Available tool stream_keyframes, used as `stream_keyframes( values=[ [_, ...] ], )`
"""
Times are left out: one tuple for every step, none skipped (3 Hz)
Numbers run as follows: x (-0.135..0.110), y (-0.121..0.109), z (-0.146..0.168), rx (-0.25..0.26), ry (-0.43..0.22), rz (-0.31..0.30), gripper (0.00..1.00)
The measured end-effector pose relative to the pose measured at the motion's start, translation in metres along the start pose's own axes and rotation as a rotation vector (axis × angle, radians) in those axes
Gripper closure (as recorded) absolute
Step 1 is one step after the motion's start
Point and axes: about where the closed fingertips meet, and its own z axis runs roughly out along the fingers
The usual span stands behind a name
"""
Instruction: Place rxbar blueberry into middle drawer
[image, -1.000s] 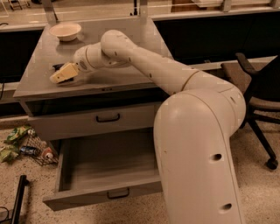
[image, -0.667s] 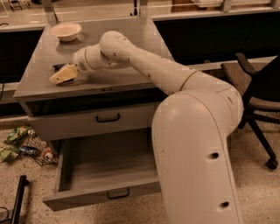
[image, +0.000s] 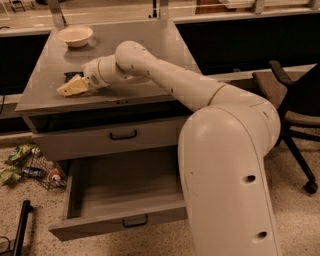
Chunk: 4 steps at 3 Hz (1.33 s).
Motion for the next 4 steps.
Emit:
stream_keyframes(
  values=[
    [0.001, 0.0015, -0.0001, 0.001, -0.005, -0.003, 0.38],
    [-0.0005, 0.0015, -0.0007, 0.001, -0.005, -0.003, 0.61],
    [-0.0029, 0.0014, -0.0017, 0.001, -0.005, -0.003, 0.85],
    [-0.0033, 0.0013, -0.0019, 0.001, -0.005, -0.003, 1.0]
  ],
)
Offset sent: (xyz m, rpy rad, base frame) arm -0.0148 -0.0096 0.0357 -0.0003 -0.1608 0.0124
